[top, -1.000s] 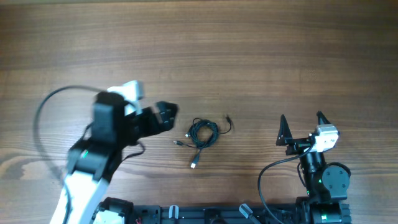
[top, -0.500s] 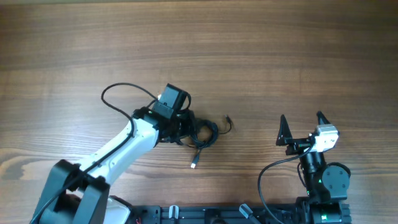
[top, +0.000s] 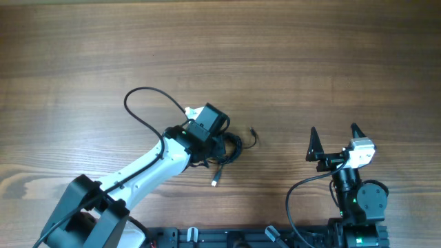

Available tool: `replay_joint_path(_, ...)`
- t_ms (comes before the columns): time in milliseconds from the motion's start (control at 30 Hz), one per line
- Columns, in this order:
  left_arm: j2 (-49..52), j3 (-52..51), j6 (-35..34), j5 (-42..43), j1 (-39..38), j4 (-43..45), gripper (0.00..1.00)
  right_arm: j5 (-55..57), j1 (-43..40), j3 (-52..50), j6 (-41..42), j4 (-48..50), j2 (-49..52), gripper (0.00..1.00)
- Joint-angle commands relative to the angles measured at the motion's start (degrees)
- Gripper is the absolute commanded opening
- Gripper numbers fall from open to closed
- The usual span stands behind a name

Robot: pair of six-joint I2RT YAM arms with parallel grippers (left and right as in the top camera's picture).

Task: Untangle cables
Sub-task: 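Reach the left gripper to the black cable bundle and grasp it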

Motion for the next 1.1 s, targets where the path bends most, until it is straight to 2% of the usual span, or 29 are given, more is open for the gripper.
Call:
replay_joint_path(0,0.87,0.24,5.35,-3.02,-0.2,0.0,0.4,0.15,0.11,-0.15,-0.66,0.2,-0.26,1.0)
replay_joint_path(33,0.87,0.24,5.29,-2.56,-0.2,-0.02,0.4,0.15,0.11,-0.15,-0.66,0.22,-0.26,0.99)
replay_joint_path(100,0.87,0.24,4.04,0.44,-0.2,-0.02,0.47,0.15,0.11,-0.15,-0.66,0.22,-0.26,1.0)
replay_joint_path(233,1.11,0.22,-4.92,3.43,-0.2,-1.18,0.38,0.15,0.11,-0.15,-0.66,0.2,-0.26,1.0)
replay_joint_path(367,3.21,0.22,-10.12,3.96,-0.22,-2.45,0.38,0.15,0.11,-0.15,-0.66,0.22,-0.26,1.0)
replay_joint_path(533,7.08,0.22,-11.39,5.55,-0.2,-1.16,0.34,0.15,0.11,-0.15,-0.63,0.22,-0.26,1.0)
replay_joint_path(667,7.17,0.22,-11.37,5.09,-0.15,-0.63,0.22,0.15,0.11,-0.15,-0.66,0.22,-0.26,1.0)
replay_joint_path(767,7.17,0.22,-11.34,4.87,-0.15,-0.61,0.04,0.15,0.11,-0.15,-0.66,0.2,-0.26,1.0)
replay_joint_path(900,4.61,0.74,-11.19,0.72,1.42,-1.22,0.04,0.15,0.11,-0.15,-0.66,0.22,-0.26,1.0)
replay_joint_path(1067,-7.48,1.36,-11.65,0.31,6.32,-1.97,0.04,0.15,0.11,-0.15,-0.66,0.22,-0.26,1.0)
